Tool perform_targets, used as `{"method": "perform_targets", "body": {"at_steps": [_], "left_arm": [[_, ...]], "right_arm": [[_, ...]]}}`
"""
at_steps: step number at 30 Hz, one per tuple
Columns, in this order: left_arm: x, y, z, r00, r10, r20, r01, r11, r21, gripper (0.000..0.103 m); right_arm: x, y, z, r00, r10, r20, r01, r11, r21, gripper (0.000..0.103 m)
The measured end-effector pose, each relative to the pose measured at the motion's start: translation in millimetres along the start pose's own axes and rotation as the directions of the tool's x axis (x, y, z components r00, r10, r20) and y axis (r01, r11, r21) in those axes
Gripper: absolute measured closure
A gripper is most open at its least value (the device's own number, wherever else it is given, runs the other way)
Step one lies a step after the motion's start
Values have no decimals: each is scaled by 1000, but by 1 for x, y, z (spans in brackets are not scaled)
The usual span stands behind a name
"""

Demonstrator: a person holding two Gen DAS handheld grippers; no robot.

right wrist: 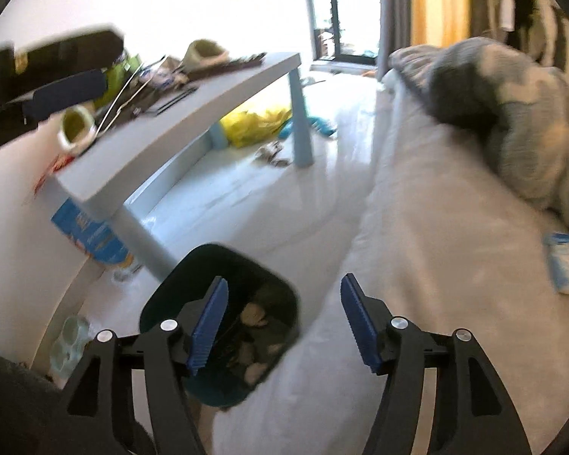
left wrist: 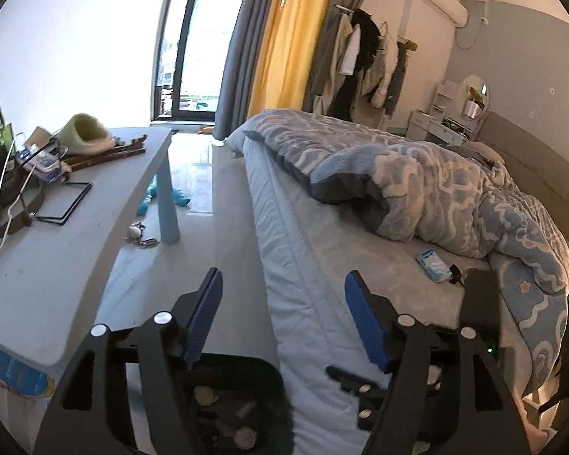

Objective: Collect trash
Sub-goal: 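Move both tools back over the bed toward the tape roll and wipes pack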

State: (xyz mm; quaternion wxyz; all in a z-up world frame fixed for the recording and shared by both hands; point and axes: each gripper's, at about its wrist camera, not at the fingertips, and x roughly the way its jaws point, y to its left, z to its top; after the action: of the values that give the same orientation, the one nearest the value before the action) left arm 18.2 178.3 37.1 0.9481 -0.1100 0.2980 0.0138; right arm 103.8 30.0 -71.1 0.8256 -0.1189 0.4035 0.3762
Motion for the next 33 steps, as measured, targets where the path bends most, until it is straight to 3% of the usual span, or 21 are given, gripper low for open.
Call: {"method": "perform_targets", "body": {"at_steps": [9, 16, 33], "left_arm": [[22, -47, 2, 1000, -30, -5, 30, 999, 43, 18], [43, -76, 7, 998, -60, -14, 61, 997, 52, 13], [106, -135, 12, 988, -132, -75, 140, 984, 110, 10]], "right_arm": [[-36, -67, -10, 995, -87, 41, 82, 992, 97, 34], [-57, -108, -19, 986, -153, 62, 143, 980, 137, 23], [-91, -206, -33, 950, -305, 66, 282, 929, 239, 23]]}}
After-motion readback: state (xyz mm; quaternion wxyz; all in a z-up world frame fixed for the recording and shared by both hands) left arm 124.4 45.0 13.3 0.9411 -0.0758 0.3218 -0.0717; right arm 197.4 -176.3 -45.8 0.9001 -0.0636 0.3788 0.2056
